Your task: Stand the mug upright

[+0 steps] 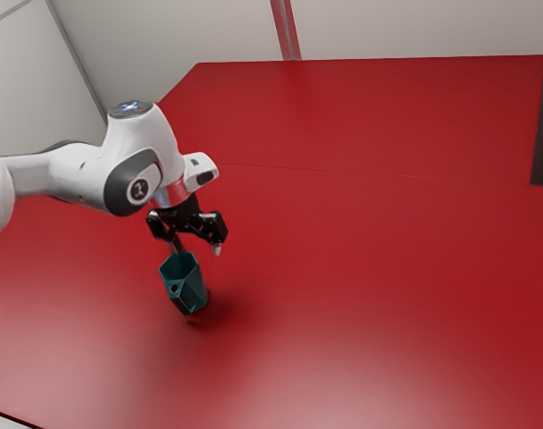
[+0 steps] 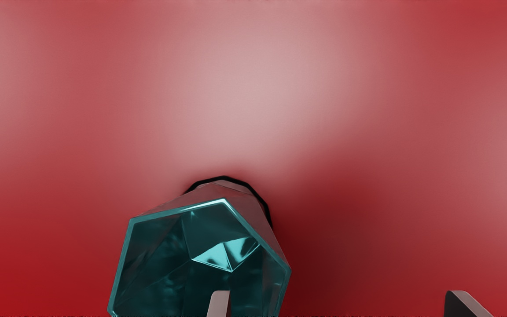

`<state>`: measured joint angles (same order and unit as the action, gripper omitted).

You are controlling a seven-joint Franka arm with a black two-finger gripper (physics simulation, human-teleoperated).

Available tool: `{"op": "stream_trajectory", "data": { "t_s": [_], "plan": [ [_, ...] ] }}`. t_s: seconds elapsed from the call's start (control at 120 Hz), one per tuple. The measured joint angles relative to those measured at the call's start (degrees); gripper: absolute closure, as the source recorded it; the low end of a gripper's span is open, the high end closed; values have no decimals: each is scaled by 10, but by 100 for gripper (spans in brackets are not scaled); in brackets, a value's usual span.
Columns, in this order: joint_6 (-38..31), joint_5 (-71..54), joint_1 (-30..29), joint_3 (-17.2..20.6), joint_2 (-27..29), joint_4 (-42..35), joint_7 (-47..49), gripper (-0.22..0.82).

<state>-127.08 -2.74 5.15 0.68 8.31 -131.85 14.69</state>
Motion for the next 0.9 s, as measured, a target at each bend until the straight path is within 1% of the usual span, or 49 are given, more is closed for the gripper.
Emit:
{"op": "stream_trajectory", "data": {
  "t_s": [0.15,0.333,0.417,0.5,0.708,0.9],
  "plan": [
    [48,0,-5,1,-9,57,1,5],
    [128,0,-10,12,-46,153,1,3],
    [164,0,-29,33,-59,190,1,2],
    [201,0,-35,41,-68,228,2,2],
    [284,0,-34,45,-90,315,2,1],
    [333,-3,-32,44,-102,361,2,1]
  ]
}}
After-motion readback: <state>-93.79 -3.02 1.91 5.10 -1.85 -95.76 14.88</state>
